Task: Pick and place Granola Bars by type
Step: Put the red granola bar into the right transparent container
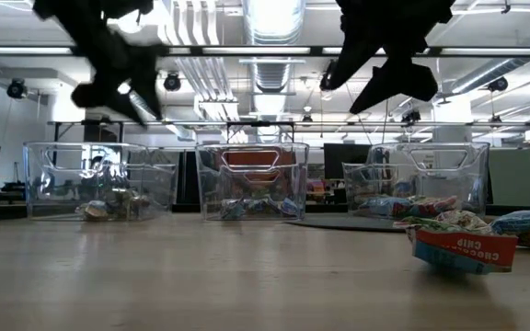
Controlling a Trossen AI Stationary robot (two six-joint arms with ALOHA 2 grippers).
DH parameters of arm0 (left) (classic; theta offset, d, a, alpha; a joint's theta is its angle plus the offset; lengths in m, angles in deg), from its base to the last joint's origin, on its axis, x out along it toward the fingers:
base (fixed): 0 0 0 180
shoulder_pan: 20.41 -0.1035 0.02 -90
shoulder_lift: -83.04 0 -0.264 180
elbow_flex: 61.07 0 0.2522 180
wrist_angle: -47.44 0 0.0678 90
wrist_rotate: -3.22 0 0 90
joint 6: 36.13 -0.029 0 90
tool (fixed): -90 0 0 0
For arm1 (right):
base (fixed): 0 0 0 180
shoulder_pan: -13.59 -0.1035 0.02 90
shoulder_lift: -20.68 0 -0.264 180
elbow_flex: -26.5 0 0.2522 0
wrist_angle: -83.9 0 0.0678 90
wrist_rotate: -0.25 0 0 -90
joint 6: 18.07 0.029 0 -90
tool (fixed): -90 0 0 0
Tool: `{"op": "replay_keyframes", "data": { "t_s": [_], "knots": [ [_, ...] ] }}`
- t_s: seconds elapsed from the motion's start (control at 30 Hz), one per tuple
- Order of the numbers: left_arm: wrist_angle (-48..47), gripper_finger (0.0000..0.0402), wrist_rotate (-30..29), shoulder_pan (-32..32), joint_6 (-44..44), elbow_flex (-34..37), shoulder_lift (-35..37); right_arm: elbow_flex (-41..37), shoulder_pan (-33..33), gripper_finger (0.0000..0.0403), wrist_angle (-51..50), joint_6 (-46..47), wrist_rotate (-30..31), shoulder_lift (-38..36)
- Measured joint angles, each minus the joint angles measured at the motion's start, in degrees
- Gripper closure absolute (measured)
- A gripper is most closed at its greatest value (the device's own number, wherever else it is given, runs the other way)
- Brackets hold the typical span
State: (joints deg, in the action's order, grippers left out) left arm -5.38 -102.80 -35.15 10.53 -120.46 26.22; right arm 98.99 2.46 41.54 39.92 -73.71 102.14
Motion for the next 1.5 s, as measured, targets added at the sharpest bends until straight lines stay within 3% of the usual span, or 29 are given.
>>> {"op": "replay_keyframes", "data": {
  "t_s": [0.13,0.33,0.53,0.67,0.83,1.17,1.5],
  "knots": [
    [1.6,0.0236,-1.3,6.7,-3.3,-7.1,-1.3,-1.3,-1.1,0.0179,-3.4,0.6,-2.0,-0.5],
    [2.5,0.0236,0.0,14.7,0.2,-11.8,-7.7,-3.5,-4.6,0.0179,-10.2,4.9,-4.0,-0.5],
    [10.6,0.0236,0.9,25.7,7.6,-13.9,-21.0,-5.3,-10.4,0.0179,-10.7,12.7,-3.7,-0.7],
    [10.0,0.0236,0.1,30.7,10.7,-19.4,-31.2,-5.4,-15.7,0.0179,-12.3,17.3,-2.6,-0.7],
    [7.6,0.0236,-0.2,32.4,15.3,-29.3,-42.7,-5.4,-22.9,0.0179,-16.2,26.3,-0.8,-0.7],
    [-2.6,0.0236,-0.6,33.2,13.3,-55.1,-63.2,-5.4,-35.7,0.0179,-20.5,43.7,1.9,-0.6],
    [-4.1,0.0236,0.2,35.0,13.2,-71.5,-75.4,-5.6,-42.2,0.0179,-23.7,52.1,2.2,-0.4]
  ]
}}
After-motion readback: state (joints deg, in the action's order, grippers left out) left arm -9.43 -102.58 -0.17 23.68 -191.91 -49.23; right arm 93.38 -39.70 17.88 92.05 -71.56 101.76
